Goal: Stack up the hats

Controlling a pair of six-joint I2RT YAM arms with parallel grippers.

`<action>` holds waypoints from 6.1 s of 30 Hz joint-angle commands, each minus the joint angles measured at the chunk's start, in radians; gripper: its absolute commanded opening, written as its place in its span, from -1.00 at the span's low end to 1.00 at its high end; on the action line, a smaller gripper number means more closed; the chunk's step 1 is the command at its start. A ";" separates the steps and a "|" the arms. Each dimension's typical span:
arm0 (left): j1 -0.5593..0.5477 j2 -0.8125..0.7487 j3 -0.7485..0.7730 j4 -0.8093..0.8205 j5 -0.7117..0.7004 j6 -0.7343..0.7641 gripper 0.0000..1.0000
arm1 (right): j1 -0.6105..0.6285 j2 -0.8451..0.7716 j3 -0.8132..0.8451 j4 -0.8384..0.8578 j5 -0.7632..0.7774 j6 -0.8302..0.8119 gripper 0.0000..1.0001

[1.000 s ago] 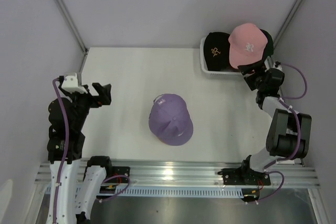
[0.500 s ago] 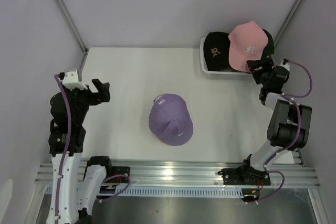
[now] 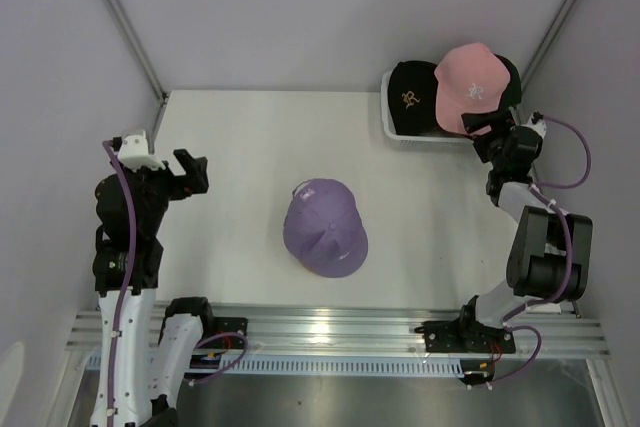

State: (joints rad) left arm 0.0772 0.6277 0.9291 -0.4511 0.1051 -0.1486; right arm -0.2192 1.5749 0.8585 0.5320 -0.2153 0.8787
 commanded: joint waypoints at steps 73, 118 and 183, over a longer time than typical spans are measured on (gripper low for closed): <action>0.033 -0.011 0.010 0.025 0.007 0.009 0.99 | 0.057 0.080 0.027 0.169 0.185 0.121 0.48; 0.055 -0.008 0.014 0.023 0.015 0.012 0.99 | 0.049 0.320 0.263 0.689 -0.110 0.276 -1.00; 0.055 -0.122 -0.018 0.077 0.079 -0.040 0.99 | 0.560 -1.245 -0.418 -0.612 -0.411 0.428 -1.00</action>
State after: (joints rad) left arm 0.1230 0.5076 0.9150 -0.4137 0.1646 -0.1684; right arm 0.3187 0.3599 0.4690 -0.0414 -0.6773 1.3006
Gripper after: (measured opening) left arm 0.994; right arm 0.040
